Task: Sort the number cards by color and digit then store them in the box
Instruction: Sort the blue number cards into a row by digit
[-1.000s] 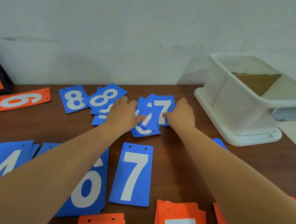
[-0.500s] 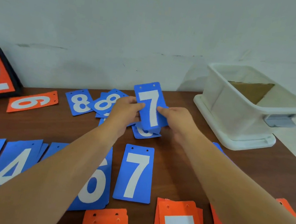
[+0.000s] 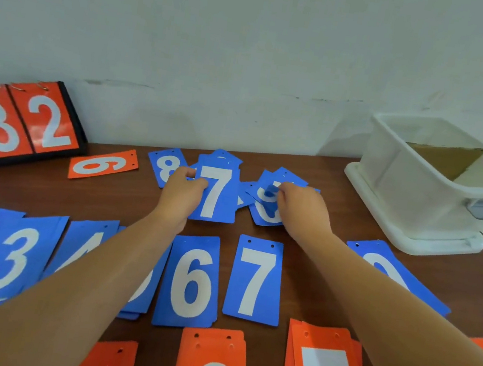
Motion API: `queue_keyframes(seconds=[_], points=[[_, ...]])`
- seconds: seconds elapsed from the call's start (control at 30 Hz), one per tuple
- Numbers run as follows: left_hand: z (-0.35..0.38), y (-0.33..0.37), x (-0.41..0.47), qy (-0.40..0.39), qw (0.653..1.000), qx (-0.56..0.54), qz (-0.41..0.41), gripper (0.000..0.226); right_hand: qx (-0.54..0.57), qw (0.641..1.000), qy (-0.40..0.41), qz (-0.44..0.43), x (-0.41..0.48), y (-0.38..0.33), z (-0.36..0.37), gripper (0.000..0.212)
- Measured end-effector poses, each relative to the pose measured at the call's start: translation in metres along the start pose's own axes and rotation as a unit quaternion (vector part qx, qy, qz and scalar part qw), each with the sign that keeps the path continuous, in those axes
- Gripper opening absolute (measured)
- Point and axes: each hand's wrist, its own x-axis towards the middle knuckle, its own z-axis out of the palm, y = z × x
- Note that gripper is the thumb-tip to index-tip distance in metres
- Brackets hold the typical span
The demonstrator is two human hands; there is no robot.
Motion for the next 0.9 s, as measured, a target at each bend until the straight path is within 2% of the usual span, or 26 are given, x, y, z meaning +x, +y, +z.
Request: queue_keyframes(seconds=[0.03, 0.1, 0.17, 0.2, 0.33, 0.47, 0.63, 0.7, 0.8, 0.87, 0.9], points=[[-0.003, 0.000, -0.003, -0.002, 1.000, -0.008, -0.003, 0.021, 0.001, 0.999, 0.045, 0.013, -0.002, 0.000, -0.005, 0.016], [-0.009, 0.005, -0.011, -0.012, 1.000, -0.022, -0.009, 0.020, 0.090, 0.983, 0.158, 0.035, -0.009, -0.003, -0.021, 0.020], [-0.015, 0.013, -0.021, -0.027, 0.998, -0.050, -0.018, 0.018, 0.169, 0.950, 0.263, -0.016, -0.020, -0.013, -0.039, 0.021], [-0.018, 0.016, -0.028, -0.038, 0.997, -0.066, -0.023, 0.019, 0.187, 0.939, 0.284, -0.055, -0.030, -0.020, -0.047, 0.020], [-0.033, 0.025, -0.066, -0.078, 0.987, -0.137, -0.036, 0.028, 0.232, 0.936, 0.218, -0.150, -0.085, -0.047, -0.057, 0.024], [-0.047, 0.021, -0.115, -0.119, 0.972, -0.202, -0.029, 0.022, 0.272, 0.936, 0.120, -0.188, -0.134, -0.058, -0.055, 0.028], [-0.060, 0.004, -0.155, -0.145, 0.960, -0.239, -0.025, 0.040, 0.245, 0.939, 0.078, -0.228, -0.176, -0.069, -0.059, 0.026], [-0.063, -0.003, -0.162, -0.144, 0.964, -0.225, -0.017, 0.038, 0.238, 0.944, 0.056, -0.223, -0.187, -0.073, -0.066, 0.026], [-0.068, -0.007, -0.171, -0.128, 0.976, -0.176, 0.027, 0.018, 0.283, 0.943, 0.047, -0.168, -0.197, -0.081, -0.078, 0.036], [-0.068, -0.005, -0.178, -0.128, 0.978, -0.159, 0.047, 0.019, 0.375, 0.923, 0.074, -0.045, -0.195, -0.085, -0.089, 0.045], [-0.067, -0.004, -0.180, -0.128, 0.979, -0.153, 0.049, 0.020, 0.426, 0.902, 0.062, 0.028, -0.192, -0.086, -0.096, 0.044]])
